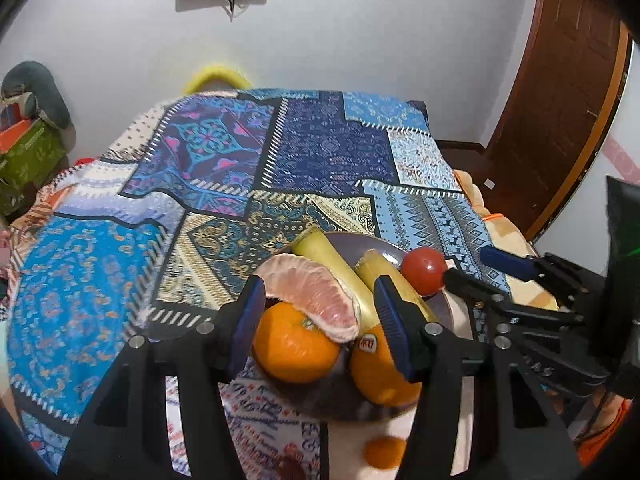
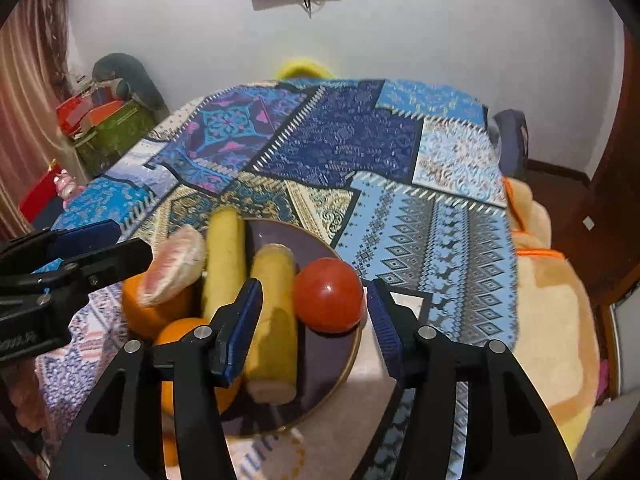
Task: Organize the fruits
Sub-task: 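Lower the pomelo segment onto the plate and open the left gripper while the right gripper releases the tomato, then move the left gripper toward a small mandarin while the right gripper approaches the other mandarin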
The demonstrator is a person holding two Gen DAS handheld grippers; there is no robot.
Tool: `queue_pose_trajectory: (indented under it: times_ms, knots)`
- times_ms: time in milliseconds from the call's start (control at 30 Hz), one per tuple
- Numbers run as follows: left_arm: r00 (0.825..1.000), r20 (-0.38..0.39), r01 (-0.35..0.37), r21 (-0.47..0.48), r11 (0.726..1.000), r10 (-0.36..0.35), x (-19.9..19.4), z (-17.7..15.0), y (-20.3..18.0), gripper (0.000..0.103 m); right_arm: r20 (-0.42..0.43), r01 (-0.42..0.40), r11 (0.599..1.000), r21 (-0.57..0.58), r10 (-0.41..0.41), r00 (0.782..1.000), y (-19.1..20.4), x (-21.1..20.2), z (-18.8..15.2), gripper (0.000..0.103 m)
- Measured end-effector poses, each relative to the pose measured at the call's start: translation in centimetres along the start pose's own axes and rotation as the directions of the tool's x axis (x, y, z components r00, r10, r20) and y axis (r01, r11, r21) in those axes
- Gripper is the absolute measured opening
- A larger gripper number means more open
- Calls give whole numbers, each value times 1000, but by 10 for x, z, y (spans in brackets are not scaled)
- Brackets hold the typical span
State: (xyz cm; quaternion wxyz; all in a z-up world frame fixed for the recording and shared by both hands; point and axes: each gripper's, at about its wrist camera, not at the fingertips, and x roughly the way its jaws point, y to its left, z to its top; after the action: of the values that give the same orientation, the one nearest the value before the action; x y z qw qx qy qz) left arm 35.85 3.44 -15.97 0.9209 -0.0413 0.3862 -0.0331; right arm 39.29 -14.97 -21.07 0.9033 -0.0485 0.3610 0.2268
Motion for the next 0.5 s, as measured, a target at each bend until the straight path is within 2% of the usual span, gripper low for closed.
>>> queue_pose_trajectory:
  times_ms: [300, 400, 500]
  knots:
    - [998, 70, -7, -1, 1000, 7, -78, -12, -2, 56, 103, 46, 998, -36, -42, 994, 16, -84, -1, 51]
    - [996, 87, -7, -8, 1000, 7, -99, -19, -1, 57, 127, 68, 996, -54, -60, 990, 22, -105, -4, 56]
    - [996, 92, -12, -9, 1000, 13, -116, -27, -2, 57, 136, 76, 996, -56, -68, 988, 28, -122, -13, 56]
